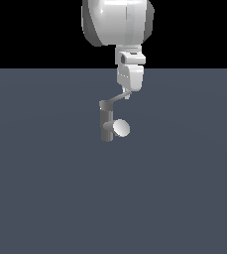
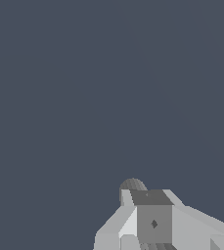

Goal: Turn on the faucet by rotating a designated handle.

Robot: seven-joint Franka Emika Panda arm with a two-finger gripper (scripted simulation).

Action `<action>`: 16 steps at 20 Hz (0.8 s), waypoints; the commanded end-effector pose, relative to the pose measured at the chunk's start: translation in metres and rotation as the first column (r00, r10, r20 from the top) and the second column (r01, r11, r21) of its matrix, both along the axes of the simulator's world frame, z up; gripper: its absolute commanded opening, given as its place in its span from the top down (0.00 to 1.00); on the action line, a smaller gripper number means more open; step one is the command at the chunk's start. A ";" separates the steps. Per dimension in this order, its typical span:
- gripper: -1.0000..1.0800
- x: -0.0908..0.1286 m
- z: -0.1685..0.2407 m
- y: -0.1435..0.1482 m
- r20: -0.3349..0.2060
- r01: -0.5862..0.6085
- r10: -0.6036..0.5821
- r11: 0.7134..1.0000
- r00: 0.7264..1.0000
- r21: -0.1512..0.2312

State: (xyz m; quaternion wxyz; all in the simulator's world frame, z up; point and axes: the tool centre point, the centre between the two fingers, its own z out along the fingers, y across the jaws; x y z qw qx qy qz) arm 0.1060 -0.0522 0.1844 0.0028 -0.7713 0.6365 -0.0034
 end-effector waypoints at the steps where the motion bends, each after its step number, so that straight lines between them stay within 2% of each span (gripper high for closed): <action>1: 1.00 -0.010 -0.003 -0.004 -0.009 0.003 -0.003 1.000 1.000 0.000; 13: 1.00 -0.043 -0.003 -0.014 -0.009 0.004 -0.004 1.000 1.000 0.000; 14: 1.00 -0.043 -0.003 -0.014 -0.009 0.004 -0.004 1.000 1.000 0.000; 15: 1.00 -0.031 0.011 -0.002 0.022 -0.013 0.013 1.000 1.000 0.001; 16: 1.00 -0.034 0.010 -0.001 0.021 -0.012 0.012 1.000 1.000 0.001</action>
